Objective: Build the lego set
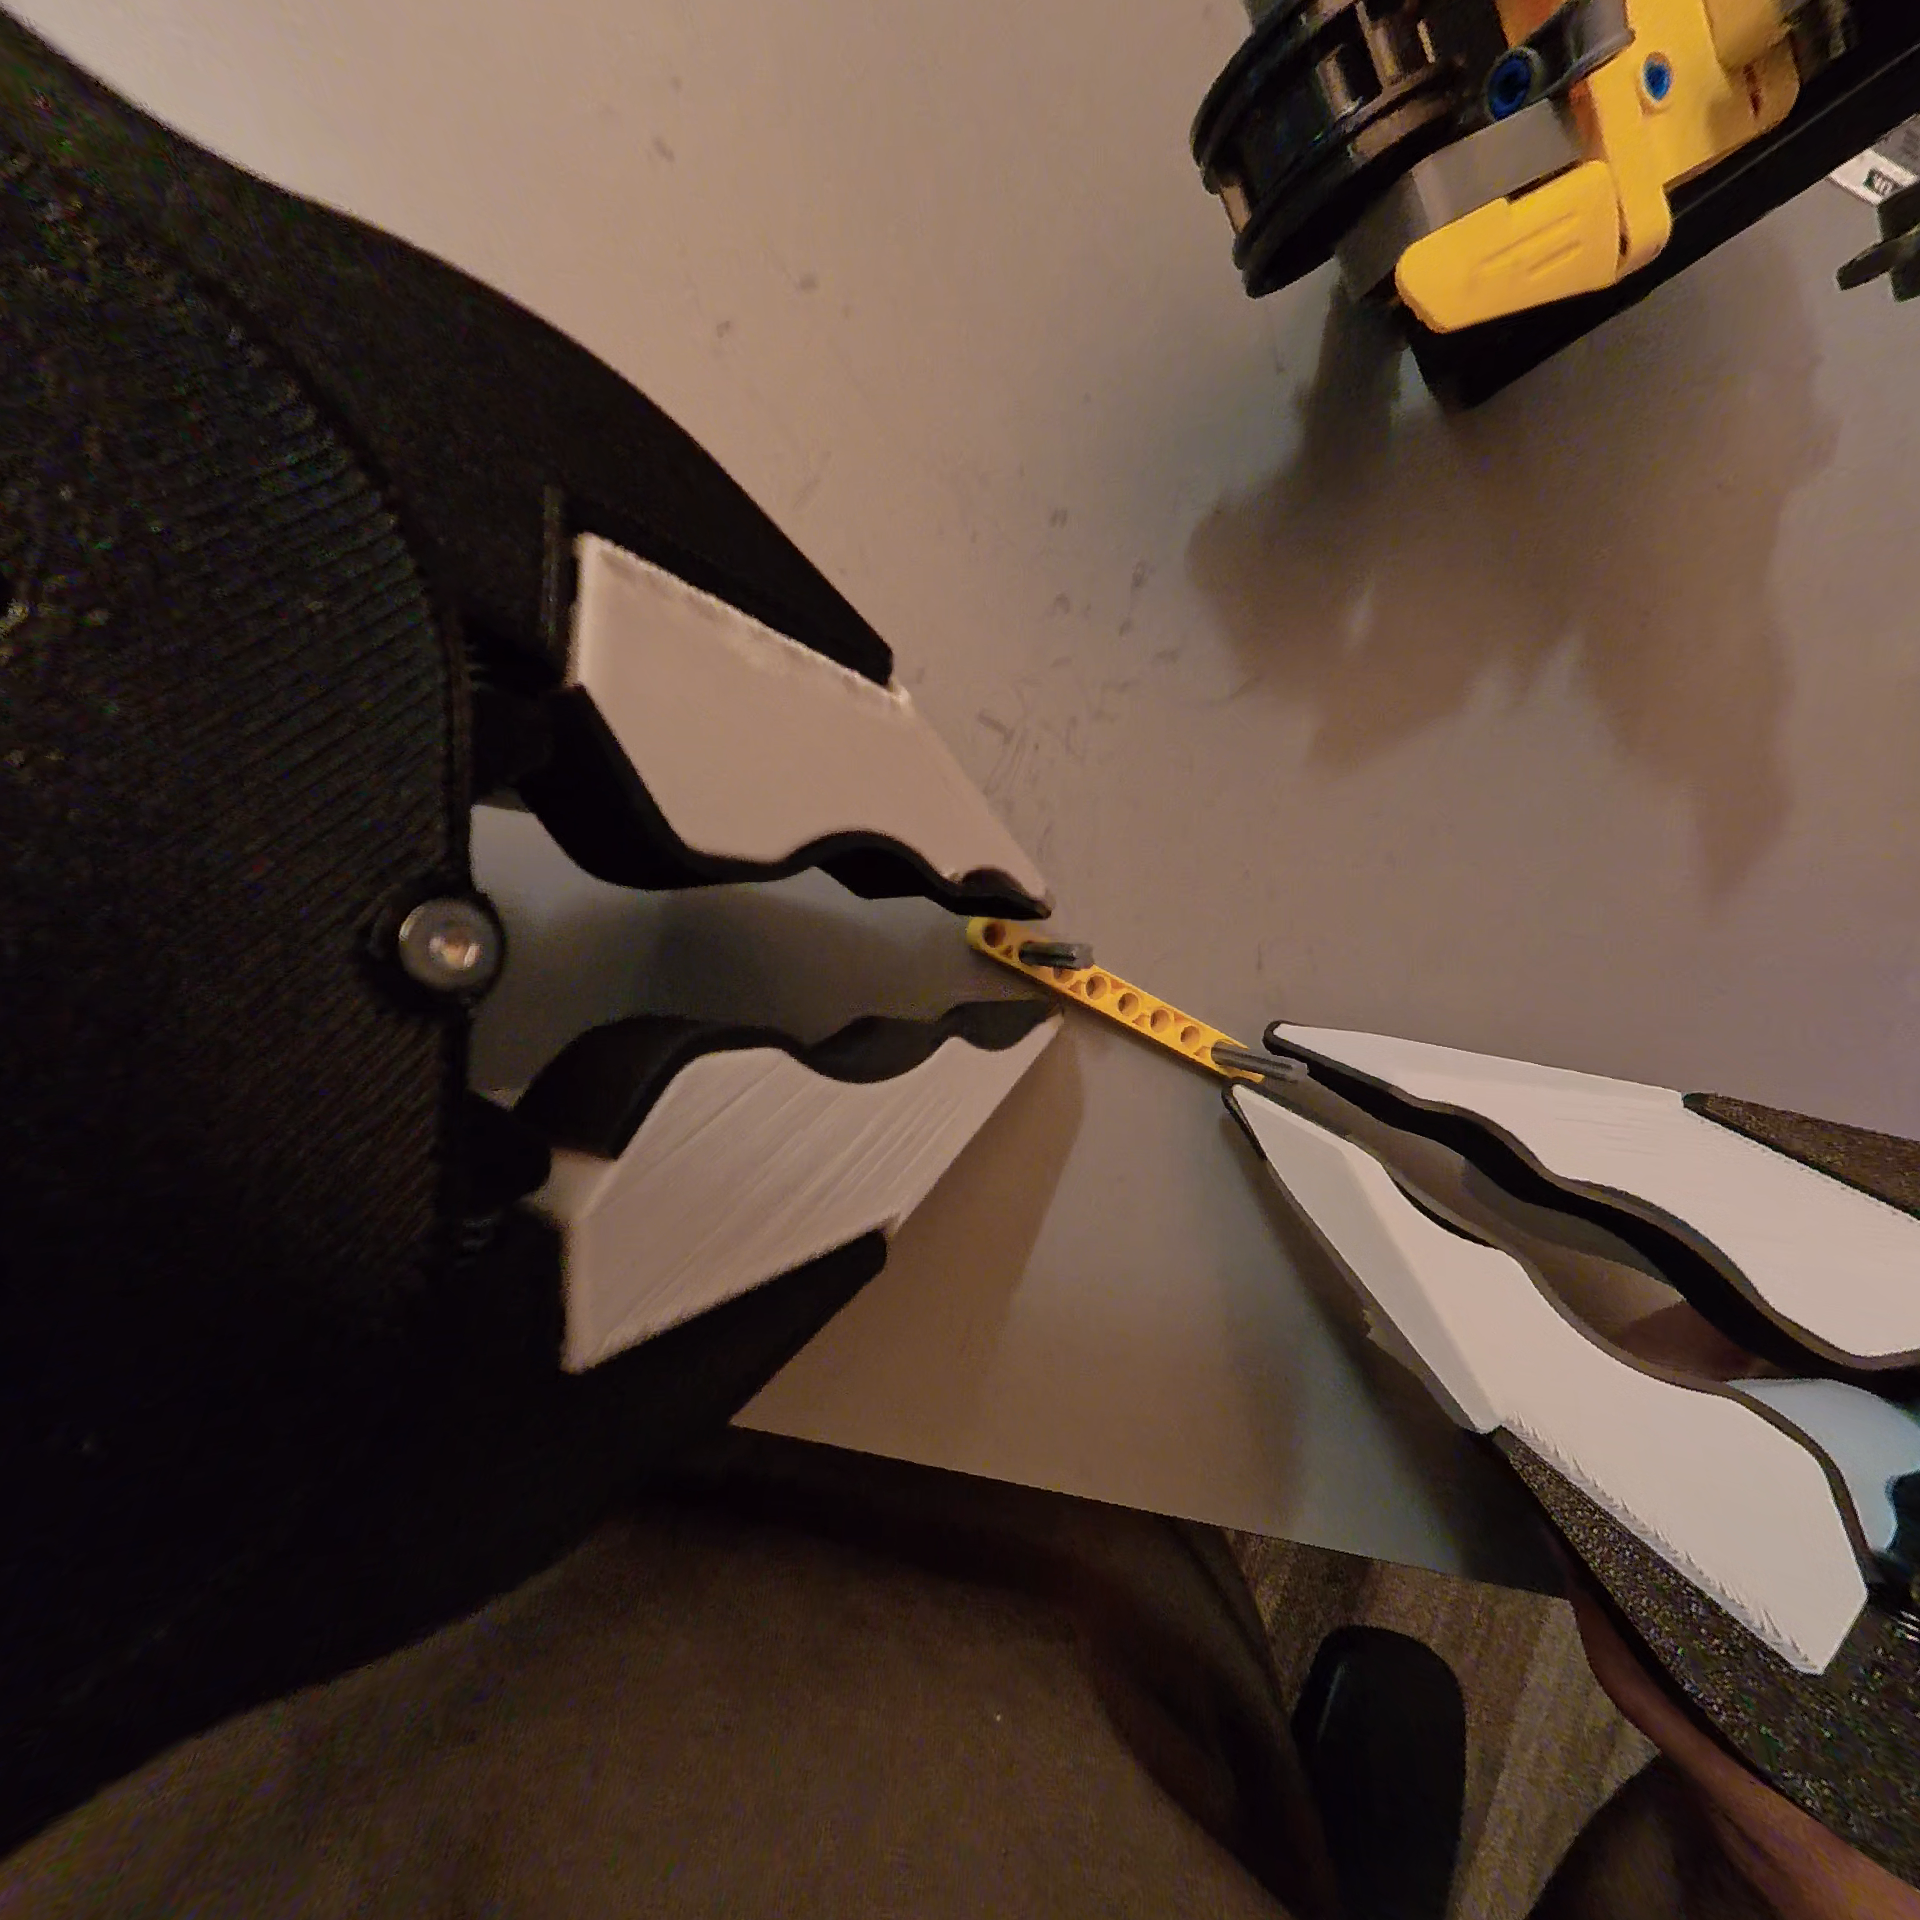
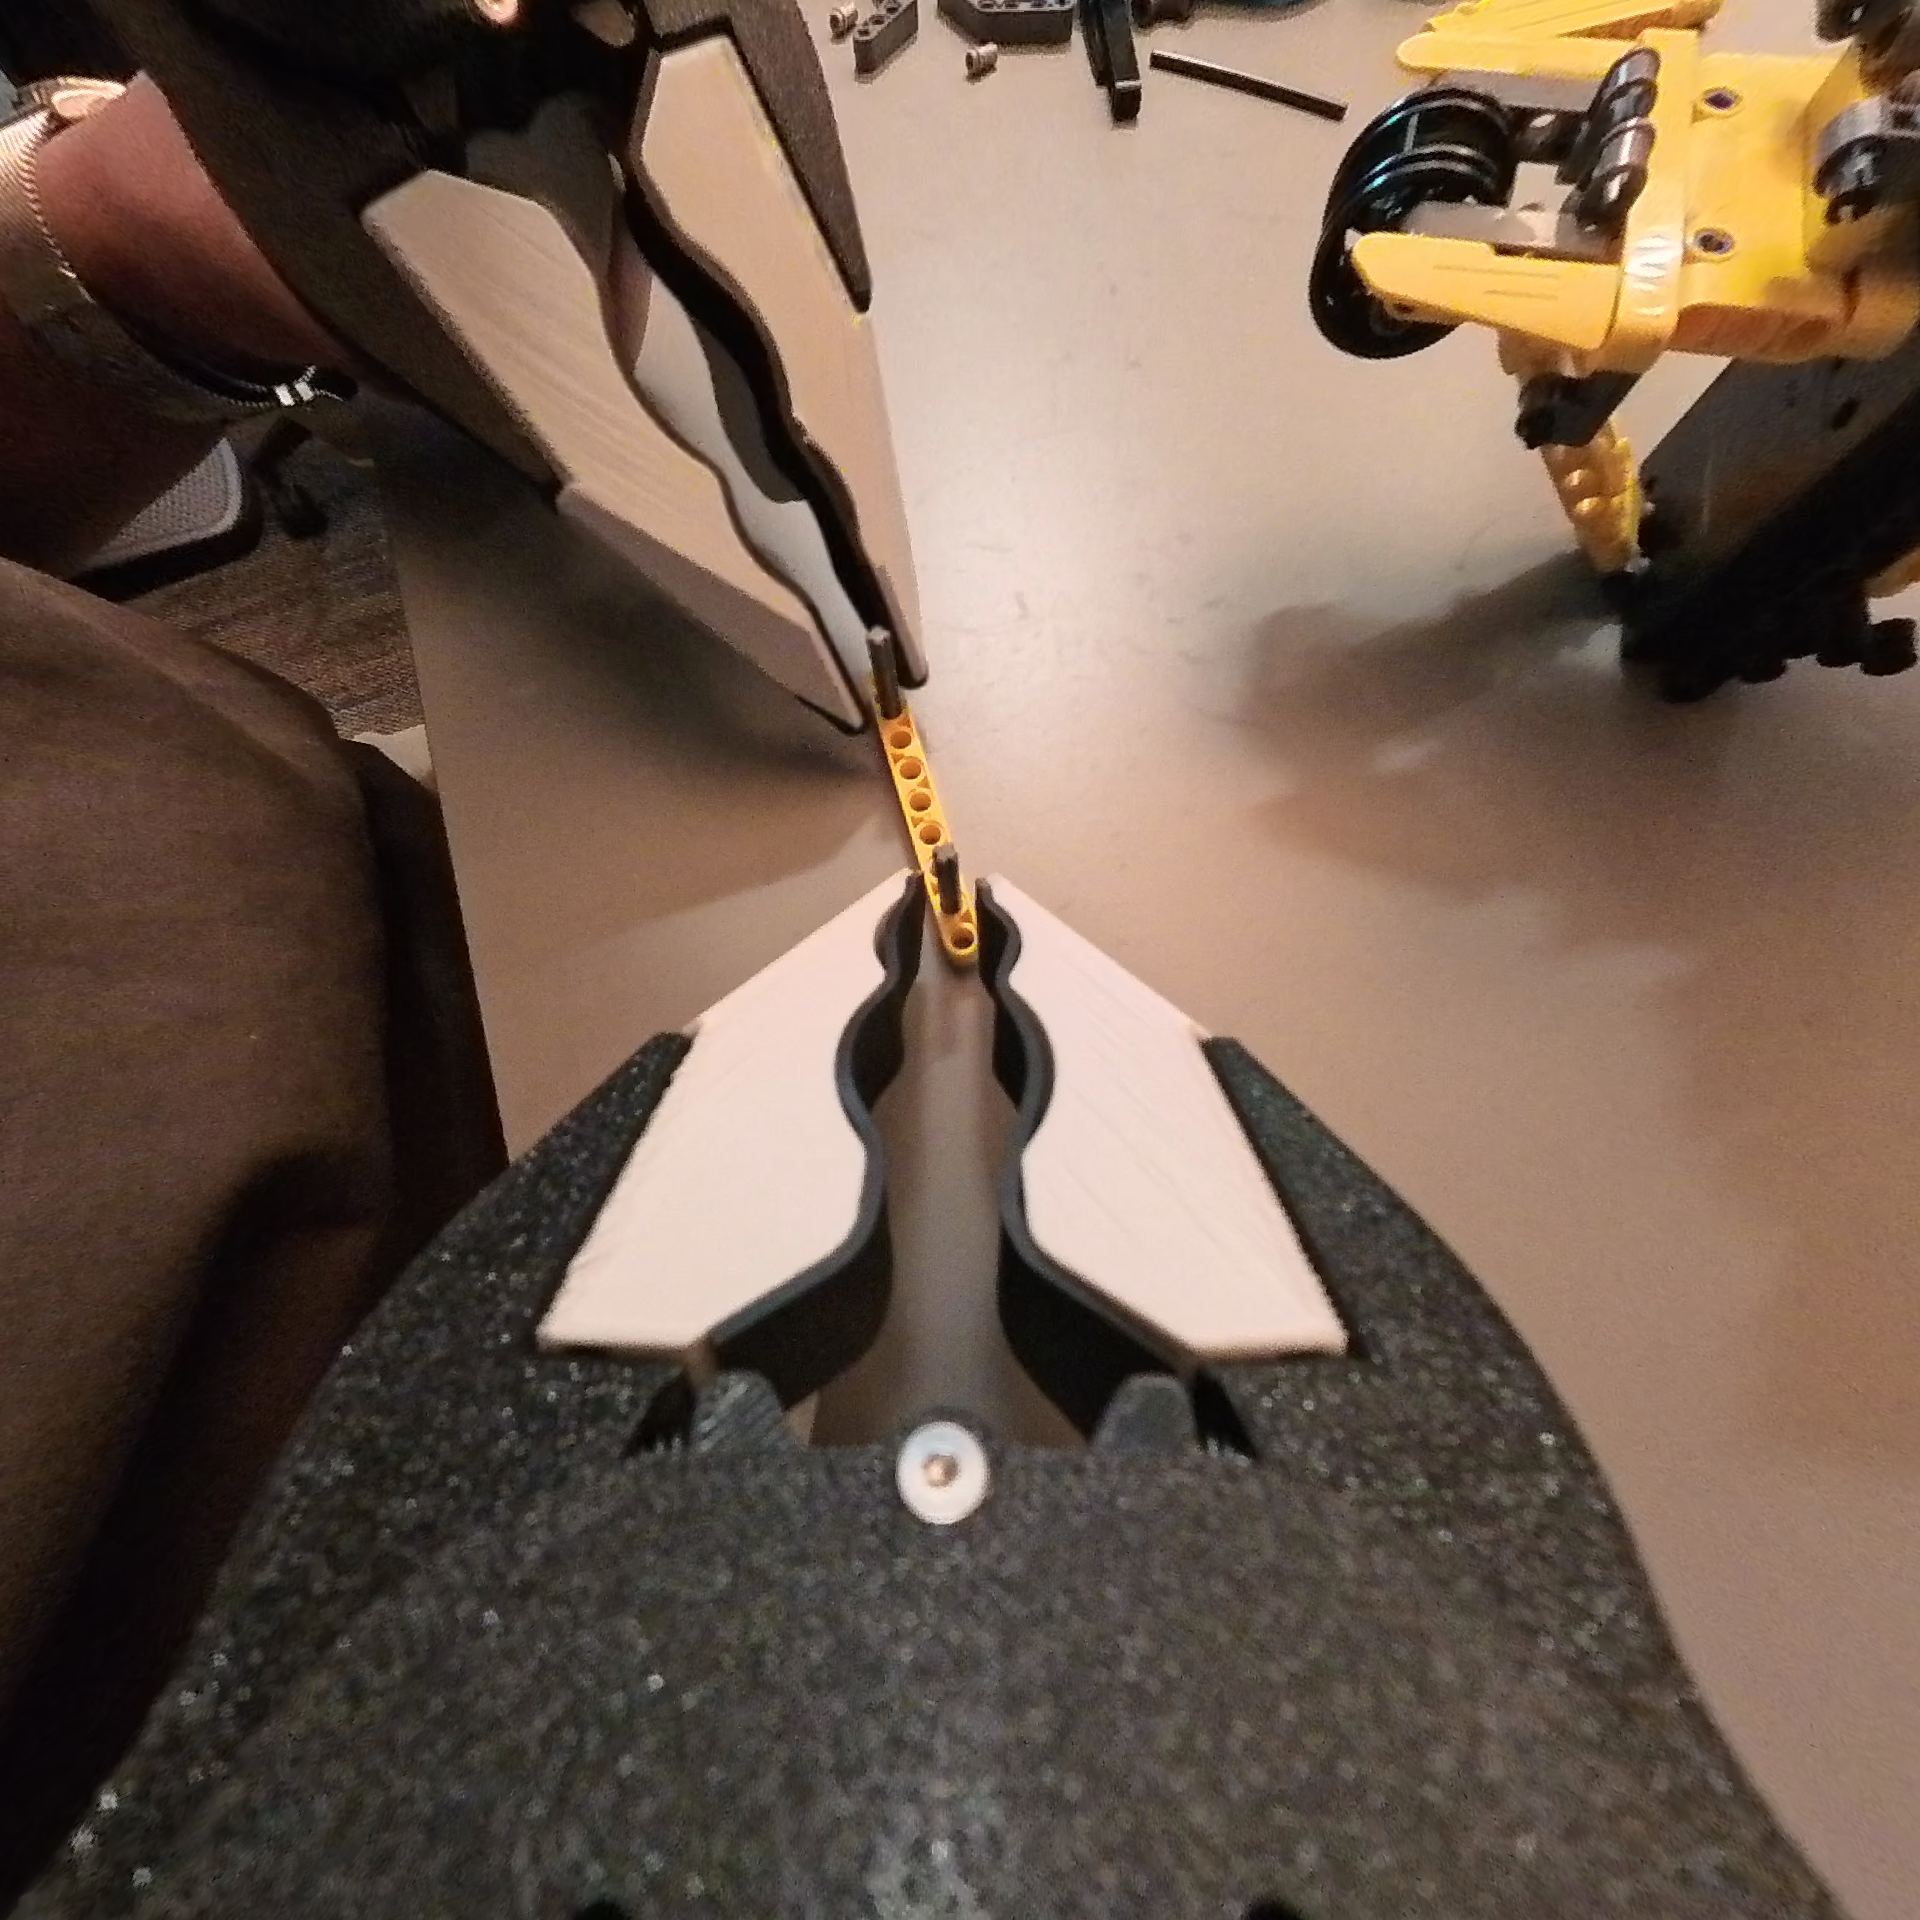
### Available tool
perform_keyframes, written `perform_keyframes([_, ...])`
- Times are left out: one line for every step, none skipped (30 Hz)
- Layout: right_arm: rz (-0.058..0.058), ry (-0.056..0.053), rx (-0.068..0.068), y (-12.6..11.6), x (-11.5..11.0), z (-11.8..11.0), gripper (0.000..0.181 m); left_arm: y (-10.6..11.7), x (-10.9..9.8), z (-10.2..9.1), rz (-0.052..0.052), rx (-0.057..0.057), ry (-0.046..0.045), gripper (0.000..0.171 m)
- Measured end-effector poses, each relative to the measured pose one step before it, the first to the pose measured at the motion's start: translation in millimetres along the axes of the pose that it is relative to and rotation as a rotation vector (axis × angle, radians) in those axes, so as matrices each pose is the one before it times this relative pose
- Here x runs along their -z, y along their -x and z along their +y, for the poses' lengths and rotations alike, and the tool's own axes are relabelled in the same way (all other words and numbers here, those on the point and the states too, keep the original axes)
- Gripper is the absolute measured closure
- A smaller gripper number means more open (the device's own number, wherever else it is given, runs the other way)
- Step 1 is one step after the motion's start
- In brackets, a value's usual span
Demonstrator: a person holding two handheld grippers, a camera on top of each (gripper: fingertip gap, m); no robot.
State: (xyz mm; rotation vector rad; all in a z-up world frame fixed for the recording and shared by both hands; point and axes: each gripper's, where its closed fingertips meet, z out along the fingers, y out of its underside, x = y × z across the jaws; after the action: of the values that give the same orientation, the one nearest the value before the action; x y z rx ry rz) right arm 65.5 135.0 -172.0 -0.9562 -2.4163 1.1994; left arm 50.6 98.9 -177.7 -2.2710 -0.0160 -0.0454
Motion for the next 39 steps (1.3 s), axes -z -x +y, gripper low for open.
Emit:
perform_keyframes([0.0007,0.0003,0.0011,0.1,0.0,0.04,0.173,0.86,0.31,0.41,-0.002,0.0017,0.00065,0.155])
perform_keyframes([0.0009,-0.0002,0.0012,0.0,0.02,0.01,0.172,1.0,0.27,0.61,-0.0028,0.0027,0.00208,0.152])
perform_keyframes([0.0009,-0.0001,0.0009,0.09,-0.02,-0.01,0.173,0.86,0.11,0.68,-0.0008,0.0037,0.00297,0.152])
perform_keyframes([0.0011,0.0001,0.0008,-0.07,0.0,0.01,0.173,0.41,-0.11,0.42,0.0002,0.0038,0.00202,0.152])
perform_keyframes([0.0012,-0.0001,0.0008,-0.09,-0.01,-0.01,0.173,0.28,-0.39,0.33,-0.0005,0.0015,0.00358,0.152])
perform_keyframes([0.0014,0.0003,0.0009,-0.04,-0.05,0.0,0.173,0.35,-0.99,1.01,-0.0039,-0.0011,0.00836,0.152])
perform_keyframes([0.0019,0.0006,0.001,-0.13,-0.03,0.04,0.173,0.07,-1.37,1.37,-0.0039,-0.0042,0.01217,0.152])
perform_keyframes([0.0018,0.0005,0.0014,0.0,-0.04,0.02,0.173,-0.07,-1.51,1.23,-0.005,-0.0072,0.01224,0.152])
perform_keyframes([0.0014,0.0003,0.0017,0.03,-0.05,0.0,0.173,-0.05,-1.59,0.41,-0.0051,-0.0089,0.00817,0.152])
perform_keyframes([0.0012,0.0002,0.0018,0.13,-0.12,-0.07,0.173,-0.48,-1.33,-0.39,-0.0022,-0.009,0.00378,0.152])
perform_keyframes([0.001,0.0005,0.0018,0.16,-0.1,-0.02,0.173,-0.86,-1.12,-0.79,0.0012,-0.0073,0.00159,0.153])
perform_keyframes([0.0013,0.0014,0.0015,0.04,-0.26,0.05,0.173,-0.82,-1.1,-0.49,0.0025,-0.0047,0.00181,0.154])
perform_keyframes([0.0018,0.0018,0.0012,-0.13,-0.18,0.27,0.173,-0.17,-0.77,-0.5,-0.0004,-0.0024,0.00137,0.155])
perform_keyframes([0.0018,0.0012,0.001,-0.05,-0.1,0.15,0.173,0.06,-0.31,-0.32,0.0001,-0.0009,-0.0003,0.156])
perform_keyframes([0.0018,-0.0002,0.0008,-0.17,-0.02,-0.02,0.173,0.14,-0.09,-0.1,-0.0008,0.001,-0.0002,0.157])
perform_keyframes([0.0018,-0.0011,0.0004,-0.12,0.09,-0.15,0.173,0.04,0.2,-0.18,0.0002,0.0003,-0.00123,0.158])
perform_keyframes([0.0015,-0.0014,-0.0001,-0.19,0.19,-0.09,0.173,-0.36,0.09,-0.18,0.0008,-0.0021,-0.00171,0.159])
perform_keyframes([0.0009,-0.0015,-0.0006,-0.21,0.25,-0.19,0.173,-0.1,0.0,0.0,-0.0013,-0.0032,0.00002,0.16])
perform_keyframes([0.0002,-0.0016,-0.0007,-0.04,0.12,-0.17,0.173,0.03,-0.1,0.08,-0.003,-0.003,0.00061,0.16])
perform_keyframes([0.0001,-0.0016,-0.0005,-0.11,0.24,-0.21,0.173,-0.27,-0.03,-0.06,-0.0002,-0.0029,-0.00037,0.16])
perform_keyframes([0.0004,-0.0014,-0.0003,-0.09,0.13,-0.15,0.173,-0.57,0.15,-0.06,0.0027,-0.003,-0.00086,0.16])
perform_keyframes([0.0009,-0.0013,-0.0004,-0.16,0.14,-0.12,0.173,-0.28,0.03,-0.16,0.0014,-0.0015,-0.00056,0.16])
perform_keyframes([0.0011,-0.0013,-0.0005,-0.26,0.09,-0.17,0.173,-0.02,0.0,0.01,0.0006,0.0005,0.00003,0.16])
perform_keyframes([0.001,-0.001,-0.0007,-0.15,0.16,-0.09,0.173,-0.09,-0.02,-0.03,0.0012,0.0003,-0.00026,0.16])
perform_keyframes([0.002,-0.001,-0.0008,-0.28,0.05,-0.17,0.173,-0.07,0.0,-0.01,0.0005,-0.0001,-0.00005,0.16])
perform_keyframes([0.0029,-0.0013,-0.0008,-0.48,0.09,-0.17,0.173,0.13,-0.06,0.08,-0.0006,-0.0006,0.00007,0.16])
perform_keyframes([0.0031,-0.0013,-0.0007,-0.44,0.14,-0.13,0.173,0.06,-0.05,-0.03,-0.0013,-0.001,0.00032,0.16])
perform_keyframes([0.0041,-0.0008,-0.0011,-0.57,0.06,-0.15,0.173,0.02,-0.1,0.08,-0.0014,-0.0017,0.00059,0.16])
perform_keyframes([0.0048,-0.0001,-0.0014,-0.72,0.0,-0.01,0.173,0.06,-0.1,0.08,-0.0018,-0.0015,0.00057,0.16])
perform_keyframes([0.0044,0.0004,-0.0009,-0.56,-0.08,-0.03,0.173,0.1,-0.11,0.06,-0.0017,-0.0009,0.00047,0.16])
perform_keyframes([0.0032,0.0002,-0.0003,-0.36,-0.04,-0.02,0.174,0.19,-0.04,0.0,-0.0011,-0.0004,0.00047,0.16])
perform_keyframes([0.0024,-0.0003,-0.0005,-0.23,-0.19,-0.17,0.174,0.03,-0.14,0.01,-0.0001,-0.0001,0.00008,0.161])
perform_keyframes([0.0009,-0.001,-0.0013,-0.03,-0.12,-0.3,0.174,0.02,0.01,0.02,-0.0002,0.0002,0.00013,0.161])
perform_keyframes([-0.0015,-0.0018,-0.0018,0.27,-0.17,-0.53,0.174,0.08,-0.06,-0.05,-0.0005,0.0,0.00015,0.161])
perform_keyframes([-0.0025,-0.0015,-0.0019,0.41,-0.33,-0.51,0.174,0.08,-0.06,0.09,-0.0005,-0.0002,0.00011,0.161])
perform_keyframes([-0.0018,-0.0002,-0.0013,0.27,-0.29,-0.24,0.174,0.05,0.01,0.02,-0.0004,0.0,0.00013,0.161])
perform_keyframes([-0.0008,0.0011,-0.0004,0.06,-0.37,-0.06,0.174,0.02,-0.07,-0.06,-0.0002,0.0,0.00008,0.161])
perform_keyframes([0.0,0.0016,0.0003,-0.03,-0.35,0.13,0.174,0.08,-0.06,0.09,0.0,0.0002,0.00008,0.161])
perform_keyframes([0.0002,0.0012,0.0002,-0.04,-0.2,0.07,0.174,0.08,0.01,0.02,0.0005,0.0007,0.00008,0.161])
